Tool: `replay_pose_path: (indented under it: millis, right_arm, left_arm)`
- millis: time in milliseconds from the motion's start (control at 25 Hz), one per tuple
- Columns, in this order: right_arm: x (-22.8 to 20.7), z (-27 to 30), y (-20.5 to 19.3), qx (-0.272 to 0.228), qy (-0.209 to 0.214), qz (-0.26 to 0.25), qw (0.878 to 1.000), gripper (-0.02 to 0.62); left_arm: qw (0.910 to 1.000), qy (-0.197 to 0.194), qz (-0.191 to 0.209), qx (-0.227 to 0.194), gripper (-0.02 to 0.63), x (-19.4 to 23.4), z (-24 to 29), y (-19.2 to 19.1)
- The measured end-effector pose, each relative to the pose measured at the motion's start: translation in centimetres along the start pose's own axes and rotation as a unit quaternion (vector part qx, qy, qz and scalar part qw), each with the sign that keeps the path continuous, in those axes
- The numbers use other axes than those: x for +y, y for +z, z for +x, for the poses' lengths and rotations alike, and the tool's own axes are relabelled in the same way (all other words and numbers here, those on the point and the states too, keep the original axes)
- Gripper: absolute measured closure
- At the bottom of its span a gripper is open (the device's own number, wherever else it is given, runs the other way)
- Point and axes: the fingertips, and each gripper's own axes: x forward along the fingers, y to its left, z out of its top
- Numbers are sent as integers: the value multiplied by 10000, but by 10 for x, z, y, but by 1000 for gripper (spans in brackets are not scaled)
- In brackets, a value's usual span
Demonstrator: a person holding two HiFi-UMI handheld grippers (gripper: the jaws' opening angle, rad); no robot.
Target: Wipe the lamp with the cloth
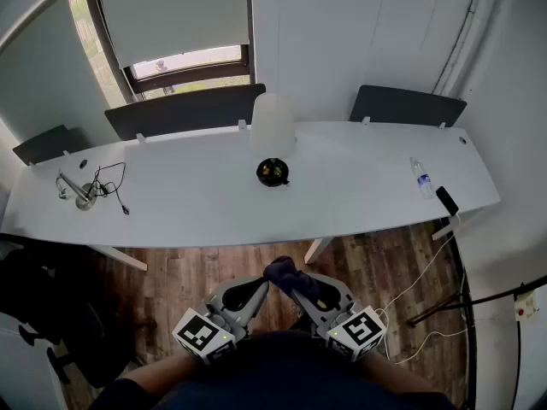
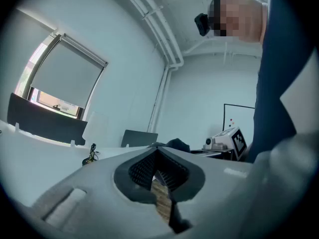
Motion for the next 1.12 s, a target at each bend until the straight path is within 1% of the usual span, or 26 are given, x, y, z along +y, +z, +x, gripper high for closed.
replay_pose_path:
  millis: [440, 560, 760, 840, 960, 1120]
  right_arm:
    - [-6, 14, 6, 17, 44, -61, 10000, 480]
    - [-8, 17, 8, 22, 19, 56, 10000, 480]
    - [-14, 24, 0, 56, -5, 0, 10000, 480]
    - [-25, 26, -4, 14, -57, 67, 10000, 480]
    - [-51, 34, -1, 27, -111, 168, 9998, 480]
    - [-91, 52, 10, -14, 62, 147, 9999, 482]
  left_arm:
    - [10000, 14, -18, -83, 600, 14, 8, 5]
    - [9999, 9, -38, -102, 600, 17, 8, 6]
    - [9999, 44, -128, -91, 600, 29, 9, -2]
    - [9999, 62, -138, -39, 600, 37, 14, -7]
    - [9999, 124, -107, -44, 600, 49, 28, -2]
    - [9996, 268, -26, -45, 600, 68, 66, 4]
